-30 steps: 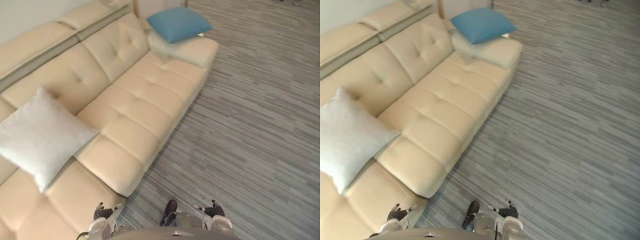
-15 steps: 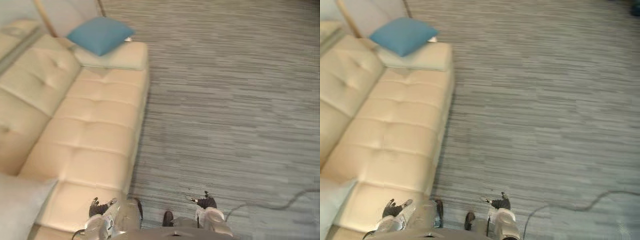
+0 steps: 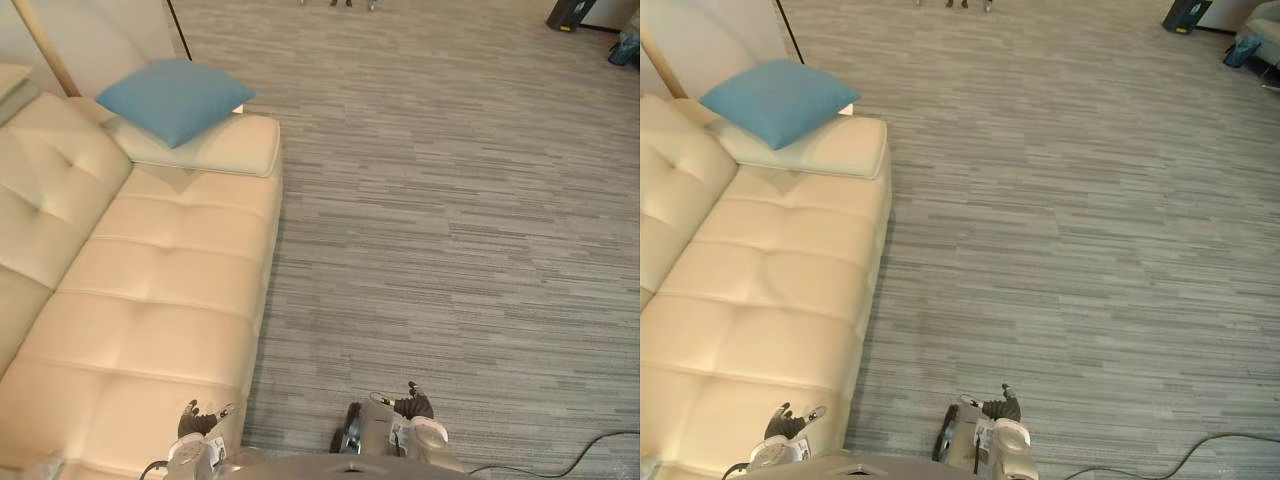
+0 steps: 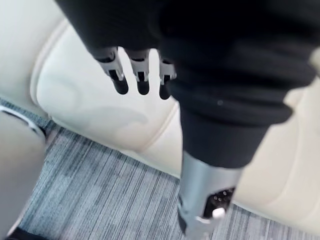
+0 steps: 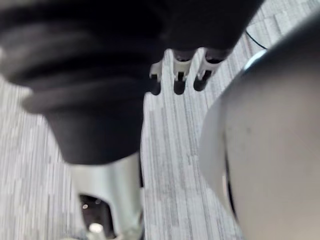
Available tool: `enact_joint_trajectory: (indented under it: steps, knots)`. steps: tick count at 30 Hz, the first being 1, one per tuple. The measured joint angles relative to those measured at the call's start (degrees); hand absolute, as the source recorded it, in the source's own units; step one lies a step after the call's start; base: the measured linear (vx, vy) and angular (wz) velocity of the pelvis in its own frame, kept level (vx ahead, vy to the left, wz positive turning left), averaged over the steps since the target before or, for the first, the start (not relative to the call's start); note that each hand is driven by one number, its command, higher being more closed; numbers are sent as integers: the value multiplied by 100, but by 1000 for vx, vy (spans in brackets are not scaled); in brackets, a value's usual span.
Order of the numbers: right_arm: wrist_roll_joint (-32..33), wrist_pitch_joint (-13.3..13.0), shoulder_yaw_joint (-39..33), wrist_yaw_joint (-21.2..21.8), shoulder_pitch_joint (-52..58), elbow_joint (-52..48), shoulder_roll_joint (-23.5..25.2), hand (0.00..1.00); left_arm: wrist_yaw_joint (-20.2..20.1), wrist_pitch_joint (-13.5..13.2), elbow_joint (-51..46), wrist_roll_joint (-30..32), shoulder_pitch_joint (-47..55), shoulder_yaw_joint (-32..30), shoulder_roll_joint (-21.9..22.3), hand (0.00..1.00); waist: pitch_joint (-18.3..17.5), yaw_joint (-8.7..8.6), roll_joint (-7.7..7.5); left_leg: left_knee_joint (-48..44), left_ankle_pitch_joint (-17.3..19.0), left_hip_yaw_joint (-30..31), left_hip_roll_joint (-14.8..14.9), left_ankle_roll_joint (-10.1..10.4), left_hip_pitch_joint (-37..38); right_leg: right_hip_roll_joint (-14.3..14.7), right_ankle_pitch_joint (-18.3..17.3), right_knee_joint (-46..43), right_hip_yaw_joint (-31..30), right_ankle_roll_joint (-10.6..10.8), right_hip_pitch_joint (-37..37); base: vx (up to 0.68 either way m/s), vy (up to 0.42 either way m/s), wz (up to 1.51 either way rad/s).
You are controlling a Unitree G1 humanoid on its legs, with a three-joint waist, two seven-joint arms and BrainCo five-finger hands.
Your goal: Pick up cushions and gather them together orderly.
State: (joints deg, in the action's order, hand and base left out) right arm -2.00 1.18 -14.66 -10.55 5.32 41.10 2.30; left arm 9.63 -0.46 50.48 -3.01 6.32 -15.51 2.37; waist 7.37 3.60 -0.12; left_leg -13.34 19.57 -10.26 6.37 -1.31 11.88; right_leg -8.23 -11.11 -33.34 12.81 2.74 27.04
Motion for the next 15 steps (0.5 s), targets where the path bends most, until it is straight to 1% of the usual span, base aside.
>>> enact_joint_trajectory:
  steps: [1,2,3,4,5,6,7,8,9,10,11,12,13,14,15]
  knots:
    - [2,2,-14,-4,46,37,4,0,-1,0,14,38,13,-5,-43,0,-27,-75,-92,17,37,97,0,247,157,24,748,1085,-163,-86,-199,563,-312,25]
    - [1,6,-16,-6,88,58,5,0,1,1,32,73,9,-14,-86,0,-40,-101,-167,18,86,168,5,350,252,-8,1607,1250,-205,-111,-308,539,-275,13]
    - [1,19,-179,-12,-83,84,-193,0,-7,14,200,100,-136,-20,49,0,11,-78,140,-50,-13,361,228,406,296,201,1266,934,-112,-224,-314,487,-247,8]
    - [2,19,-287,-35,-150,87,-245,0,1,-1,201,108,-218,-56,130,0,62,-124,139,-92,-292,493,201,445,307,133,979,620,-98,-227,-274,451,-229,13]
    - [3,27,-338,-34,-117,107,-249,0,3,-6,199,109,-230,-64,184,0,59,-142,145,-218,-464,581,209,484,310,89,771,431,-58,-260,-301,452,-258,41]
    - [11,32,-348,-33,-103,133,-222,0,1,-35,182,113,-229,-79,220,0,65,-135,168,-766,-676,730,277,445,159,82,474,291,80,-262,-475,409,-253,58]
    - [43,32,-335,-33,-55,162,-171,0,1,-46,147,111,-250,-173,226,0,84,-175,206,-1788,-963,910,390,497,-292,88,269,304,225,-264,-722,392,-251,61]
    - [51,28,-343,-35,-32,143,-145,0,3,-41,134,110,-259,-259,233,0,108,-199,245,-2604,-1380,1031,481,552,-693,116,168,344,318,-288,-913,348,-197,38]
    - [71,25,-323,-50,-37,136,-172,0,1,-32,124,106,-227,-351,233,0,150,-98,298,-3988,-1824,1107,695,706,-1339,234,23,495,392,-367,-1226,338,-102,2]
    - [170,26,-305,-87,-61,150,-166,0,2,-16,125,105,-199,-365,230,0,190,-4,394,-4923,-1551,997,846,591,-1872,358,-68,633,408,-444,-1523,330,-65,-13]
    - [214,26,-231,-90,-102,168,-152,0,-1,-14,93,98,-159,-364,218,0,201,25,402,-5273,-1341,884,862,531,-2203,378,-107,762,433,-422,-1751,387,-9,2]
    - [245,25,-152,-88,-97,203,-115,0,2,-13,-43,89,-115,-356,211,0,203,62,379,-5313,-1135,679,811,487,-2524,370,-130,1034,493,-383,-2094,401,17,25]
    - [270,28,-114,-86,-65,268,-69,0,-4,-28,-168,86,-85,-354,215,0,194,141,352,-4998,-923,381,763,397,-2820,348,-137,1330,538,-341,-2436,482,73,30]
    - [271,31,-105,-84,-60,265,-30,0,-9,-55,-262,83,-61,-347,227,0,191,189,329,-4360,-720,133,660,318,-3055,289,-144,1572,583,-259,-2697,290,68,21]
    - [271,30,-100,-87,-64,264,-23,0,-9,-70,-271,83,-62,-351,227,0,188,191,319,-4022,-666,38,603,269,-3122,248,-159,1647,620,-222,-2792,398,157,18]
